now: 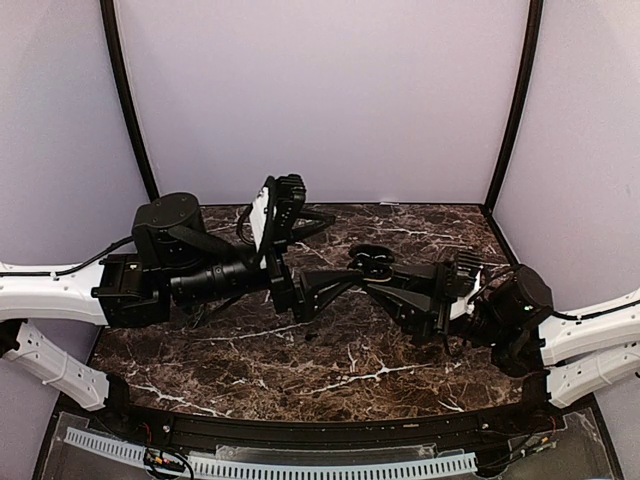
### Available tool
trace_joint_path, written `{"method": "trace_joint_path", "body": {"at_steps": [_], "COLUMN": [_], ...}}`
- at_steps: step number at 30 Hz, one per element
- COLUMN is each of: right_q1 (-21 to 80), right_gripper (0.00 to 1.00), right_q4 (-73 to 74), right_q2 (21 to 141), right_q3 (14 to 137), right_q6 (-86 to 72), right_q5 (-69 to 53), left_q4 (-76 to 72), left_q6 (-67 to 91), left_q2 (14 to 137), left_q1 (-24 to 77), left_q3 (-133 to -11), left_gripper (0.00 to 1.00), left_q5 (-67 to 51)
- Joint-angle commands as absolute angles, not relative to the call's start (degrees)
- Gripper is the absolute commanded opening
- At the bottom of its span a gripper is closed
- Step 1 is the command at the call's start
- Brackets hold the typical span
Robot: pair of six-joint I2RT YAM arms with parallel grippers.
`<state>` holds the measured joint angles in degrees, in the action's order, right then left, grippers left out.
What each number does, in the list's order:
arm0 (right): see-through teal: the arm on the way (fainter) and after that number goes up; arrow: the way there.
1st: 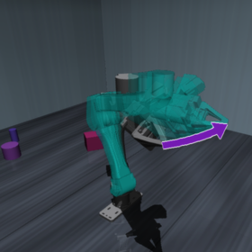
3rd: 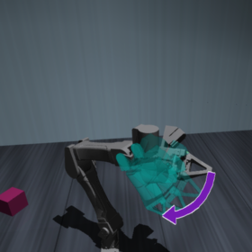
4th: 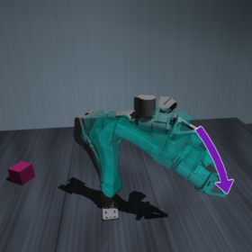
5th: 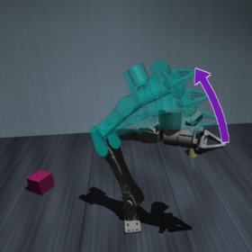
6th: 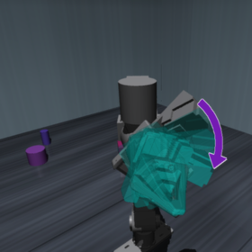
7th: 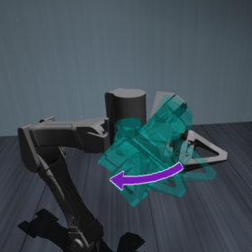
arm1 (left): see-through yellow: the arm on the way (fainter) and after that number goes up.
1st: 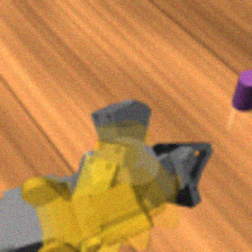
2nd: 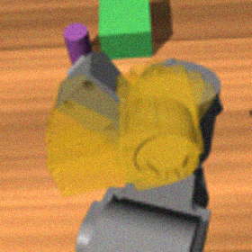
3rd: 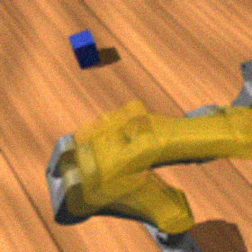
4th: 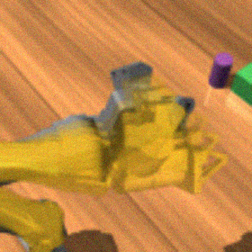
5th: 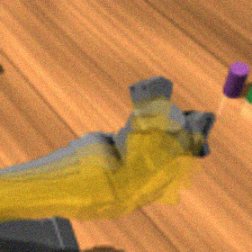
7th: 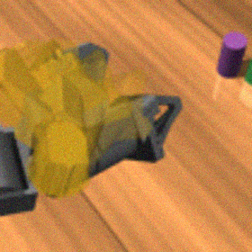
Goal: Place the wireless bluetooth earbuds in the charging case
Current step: Adjust the right earbud in the left side groove of the charging case.
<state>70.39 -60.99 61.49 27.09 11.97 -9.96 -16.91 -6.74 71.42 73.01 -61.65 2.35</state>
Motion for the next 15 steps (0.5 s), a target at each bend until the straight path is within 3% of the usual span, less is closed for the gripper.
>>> {"method": "trace_joint_path", "body": {"at_steps": [1,15], "right_q1": [70.12,70.08], "right_gripper": [0.0,0.0], "right_q4": [-61.92,-62.28], "right_q2": [61.3,60.98], "right_q3": [28.33,28.3], "right_q6": [12.66,12.09], "right_q5": [-11.51,-10.77], "left_q4": [-16.66,-16.05], "left_q6": [-5.82,-5.0], "left_q2": [71.94,71.41], "left_q1": [72.86,72.86], "left_q3": [-63.49,-64.07], "left_gripper": [0.94,0.98], "left_q5": [1.86,0.52]}}
